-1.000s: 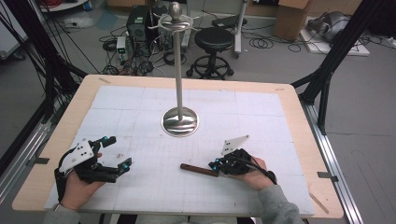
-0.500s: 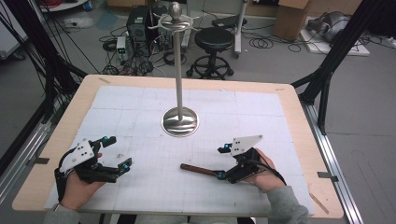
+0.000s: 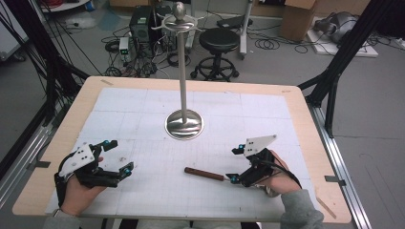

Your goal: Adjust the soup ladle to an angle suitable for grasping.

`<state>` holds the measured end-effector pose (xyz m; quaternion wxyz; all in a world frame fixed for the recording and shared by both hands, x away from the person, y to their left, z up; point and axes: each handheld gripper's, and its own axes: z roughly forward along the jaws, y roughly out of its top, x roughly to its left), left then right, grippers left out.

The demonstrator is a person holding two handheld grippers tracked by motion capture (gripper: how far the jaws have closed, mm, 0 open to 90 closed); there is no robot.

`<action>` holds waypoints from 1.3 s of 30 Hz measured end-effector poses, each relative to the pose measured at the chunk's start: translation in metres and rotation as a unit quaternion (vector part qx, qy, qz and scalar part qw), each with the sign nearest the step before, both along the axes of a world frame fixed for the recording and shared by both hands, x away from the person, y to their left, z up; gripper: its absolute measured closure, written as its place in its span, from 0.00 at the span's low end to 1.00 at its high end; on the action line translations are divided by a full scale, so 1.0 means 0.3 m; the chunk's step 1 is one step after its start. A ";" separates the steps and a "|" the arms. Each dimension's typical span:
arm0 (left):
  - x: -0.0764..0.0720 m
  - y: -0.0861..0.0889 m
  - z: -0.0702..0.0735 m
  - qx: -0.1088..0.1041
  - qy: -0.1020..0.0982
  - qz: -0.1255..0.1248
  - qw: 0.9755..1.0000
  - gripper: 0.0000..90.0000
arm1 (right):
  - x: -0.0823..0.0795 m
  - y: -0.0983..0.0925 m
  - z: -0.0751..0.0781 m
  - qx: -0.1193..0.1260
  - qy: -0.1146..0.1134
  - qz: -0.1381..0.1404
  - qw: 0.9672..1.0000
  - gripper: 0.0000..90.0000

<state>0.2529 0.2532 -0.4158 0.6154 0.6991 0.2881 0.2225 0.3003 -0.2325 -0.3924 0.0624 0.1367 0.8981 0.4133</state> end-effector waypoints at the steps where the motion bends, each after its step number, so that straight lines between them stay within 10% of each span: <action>1: 0.000 0.000 0.000 0.000 0.000 0.000 1.000 0.02 | -0.001 -0.002 0.001 -0.006 0.001 -0.002 1.000 0.13; 29: 0.009 0.000 -0.003 0.001 0.004 -0.001 1.000 0.02 | -0.001 -0.016 -0.020 -0.092 0.036 0.011 0.995 0.13; 39: 0.000 0.002 -0.002 0.000 0.002 -0.001 1.000 0.02 | -0.015 0.036 -0.040 -0.184 0.040 0.054 0.981 0.16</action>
